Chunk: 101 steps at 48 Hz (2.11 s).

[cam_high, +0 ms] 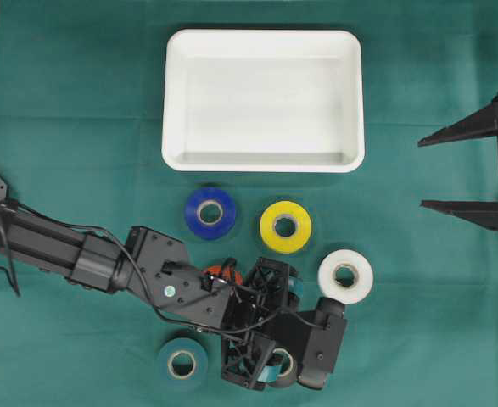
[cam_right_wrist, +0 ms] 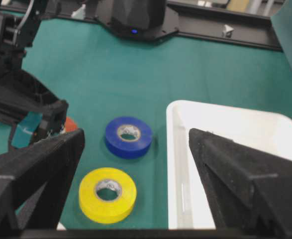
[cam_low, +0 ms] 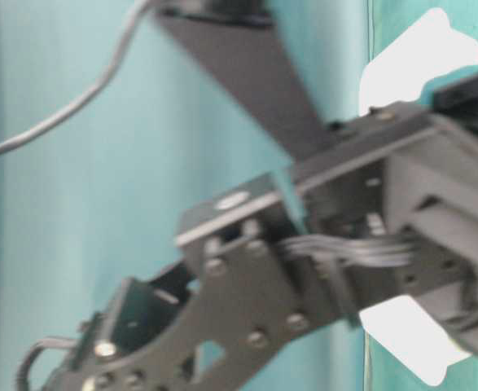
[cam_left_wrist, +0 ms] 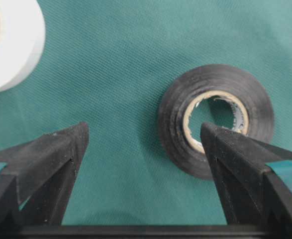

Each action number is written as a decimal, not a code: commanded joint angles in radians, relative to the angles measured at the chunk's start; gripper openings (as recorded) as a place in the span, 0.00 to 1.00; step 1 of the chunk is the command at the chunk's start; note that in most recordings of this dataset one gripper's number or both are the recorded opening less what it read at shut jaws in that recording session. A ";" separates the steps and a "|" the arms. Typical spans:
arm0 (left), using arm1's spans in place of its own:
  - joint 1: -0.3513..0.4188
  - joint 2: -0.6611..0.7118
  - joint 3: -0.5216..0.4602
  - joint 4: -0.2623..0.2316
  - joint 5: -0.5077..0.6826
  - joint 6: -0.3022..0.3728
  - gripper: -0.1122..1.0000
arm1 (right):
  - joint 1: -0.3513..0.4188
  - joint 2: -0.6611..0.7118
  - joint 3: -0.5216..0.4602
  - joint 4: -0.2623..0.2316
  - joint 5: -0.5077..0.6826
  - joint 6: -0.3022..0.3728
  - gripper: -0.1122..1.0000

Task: Pick up the tape from a random location and place it into the white case.
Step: 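Lower the left gripper into the black roll's hole, then close the left gripper on the black roll's rim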

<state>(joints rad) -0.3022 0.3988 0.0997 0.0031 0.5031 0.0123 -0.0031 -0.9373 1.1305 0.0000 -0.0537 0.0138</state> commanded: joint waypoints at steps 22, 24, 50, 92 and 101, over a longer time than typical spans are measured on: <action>-0.011 0.043 -0.014 0.003 -0.061 0.000 0.99 | -0.002 0.008 -0.020 0.002 -0.003 0.000 0.92; -0.011 0.044 -0.012 0.003 -0.063 0.000 0.99 | -0.002 0.008 -0.020 0.003 -0.003 0.000 0.92; -0.012 0.040 -0.015 0.003 -0.051 0.000 0.54 | -0.002 0.008 -0.020 0.003 0.014 0.000 0.92; -0.025 -0.071 -0.052 0.003 0.038 0.003 0.28 | -0.002 0.008 -0.021 0.003 0.014 0.000 0.92; -0.023 -0.143 -0.078 0.005 0.087 0.003 0.27 | -0.002 0.008 -0.025 0.003 0.014 0.000 0.92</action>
<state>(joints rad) -0.3221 0.3283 0.0552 0.0046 0.5814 0.0169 -0.0031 -0.9357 1.1305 0.0000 -0.0368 0.0138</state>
